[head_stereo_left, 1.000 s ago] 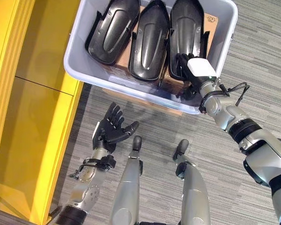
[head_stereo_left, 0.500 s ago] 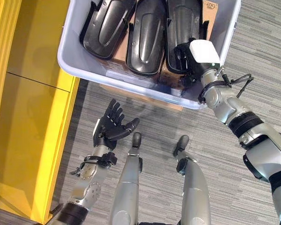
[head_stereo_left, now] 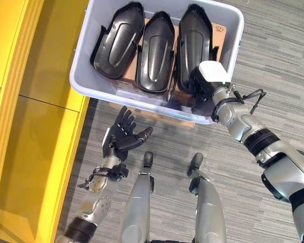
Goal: Move parts from the plastic box to the shelf.
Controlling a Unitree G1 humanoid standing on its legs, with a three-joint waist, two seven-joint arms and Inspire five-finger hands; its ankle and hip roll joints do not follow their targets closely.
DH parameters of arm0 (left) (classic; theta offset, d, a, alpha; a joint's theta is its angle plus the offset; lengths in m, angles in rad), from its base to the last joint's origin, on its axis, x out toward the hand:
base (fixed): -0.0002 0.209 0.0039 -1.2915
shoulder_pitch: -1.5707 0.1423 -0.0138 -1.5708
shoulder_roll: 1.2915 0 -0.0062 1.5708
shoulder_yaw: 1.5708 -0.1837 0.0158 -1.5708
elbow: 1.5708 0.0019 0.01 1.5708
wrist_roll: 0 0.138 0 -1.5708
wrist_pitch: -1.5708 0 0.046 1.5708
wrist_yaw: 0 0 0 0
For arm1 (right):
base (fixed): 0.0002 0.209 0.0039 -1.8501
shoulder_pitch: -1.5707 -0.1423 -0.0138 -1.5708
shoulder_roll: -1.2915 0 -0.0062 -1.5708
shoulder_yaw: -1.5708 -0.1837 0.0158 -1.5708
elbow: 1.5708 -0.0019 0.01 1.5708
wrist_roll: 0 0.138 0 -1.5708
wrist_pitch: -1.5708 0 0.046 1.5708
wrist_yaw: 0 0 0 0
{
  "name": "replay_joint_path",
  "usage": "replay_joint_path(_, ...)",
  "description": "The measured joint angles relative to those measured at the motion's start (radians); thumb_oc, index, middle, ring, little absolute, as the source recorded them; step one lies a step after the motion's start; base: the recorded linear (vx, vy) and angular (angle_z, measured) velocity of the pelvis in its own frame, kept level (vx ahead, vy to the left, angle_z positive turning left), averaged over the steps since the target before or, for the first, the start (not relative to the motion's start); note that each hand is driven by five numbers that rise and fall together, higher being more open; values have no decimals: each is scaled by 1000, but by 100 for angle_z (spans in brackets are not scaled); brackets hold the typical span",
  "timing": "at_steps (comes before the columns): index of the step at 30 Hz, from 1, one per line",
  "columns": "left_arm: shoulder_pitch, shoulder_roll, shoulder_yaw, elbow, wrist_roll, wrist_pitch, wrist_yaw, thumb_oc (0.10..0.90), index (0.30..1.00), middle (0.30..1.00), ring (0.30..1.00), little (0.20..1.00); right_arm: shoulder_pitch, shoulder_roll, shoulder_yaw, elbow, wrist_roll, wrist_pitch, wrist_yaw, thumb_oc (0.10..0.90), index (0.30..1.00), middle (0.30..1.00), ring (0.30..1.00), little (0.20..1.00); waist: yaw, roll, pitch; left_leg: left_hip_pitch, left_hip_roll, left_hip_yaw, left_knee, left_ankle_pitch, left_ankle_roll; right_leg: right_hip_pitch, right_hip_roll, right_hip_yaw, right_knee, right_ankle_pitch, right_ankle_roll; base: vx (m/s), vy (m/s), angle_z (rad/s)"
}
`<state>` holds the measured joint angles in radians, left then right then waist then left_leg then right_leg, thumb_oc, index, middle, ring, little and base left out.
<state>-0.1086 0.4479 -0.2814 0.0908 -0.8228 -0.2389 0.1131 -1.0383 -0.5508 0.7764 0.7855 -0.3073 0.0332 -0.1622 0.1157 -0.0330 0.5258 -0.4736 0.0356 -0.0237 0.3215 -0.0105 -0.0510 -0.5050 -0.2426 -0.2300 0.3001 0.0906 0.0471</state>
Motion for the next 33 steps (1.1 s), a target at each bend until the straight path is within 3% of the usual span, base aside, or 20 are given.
replay_joint_path(1,18,3,5,-4,0,-3,-12,900,1000,1000,1000,1000,47,-2,2,-5,8,-3,19,400,300,300,300,300,1,1,-4,47,0,4,-24,-3,3,45,1,0,-20,-1,2,0,-23,-6)
replay_joint_path(10,15,7,13,-2,-28,5,-41,900,1000,1000,1000,1000,93,-33,-9,-75,37,-2,53,400,300,300,300,300,-5,3,-5,140,0,18,-72,2,3,127,5,3,-63,7,9,31,-23,-4)
replay_joint_path(12,24,11,30,-3,-34,20,-53,900,1000,1000,1000,1000,120,-84,-16,-180,56,-9,78,400,300,300,300,300,-9,5,-11,192,3,19,-107,8,2,176,12,2,-90,10,11,40,-45,-3)
replay_joint_path(16,27,11,61,-8,-34,21,-62,900,1000,1000,1000,1000,120,-107,-50,-253,81,-20,81,400,300,300,300,300,-18,7,-14,224,10,21,-125,13,0,208,22,1,-112,15,10,40,-43,-3)
replay_joint_path(20,50,11,87,-18,-34,42,-83,900,1000,1000,1000,1000,120,-198,-95,-380,114,-30,92,400,300,300,300,300,-31,13,-27,302,20,23,-175,22,-6,276,37,0,-152,21,9,40,-49,-5)
replay_joint_path(26,59,8,85,-17,-34,52,-87,900,1000,1000,1000,1000,121,-234,-104,-389,115,-32,100,400,300,300,300,300,-42,11,-98,314,30,30,-209,28,-10,278,49,0,-171,21,9,44,-33,-4)
replay_joint_path(33,63,6,90,-18,-33,81,-106,900,1000,1000,1000,1000,120,-265,-104,-392,115,-35,145,400,300,300,300,300,-59,12,-116,388,41,45,-249,33,-14,343,64,2,-204,23,8,40,-31,-4)
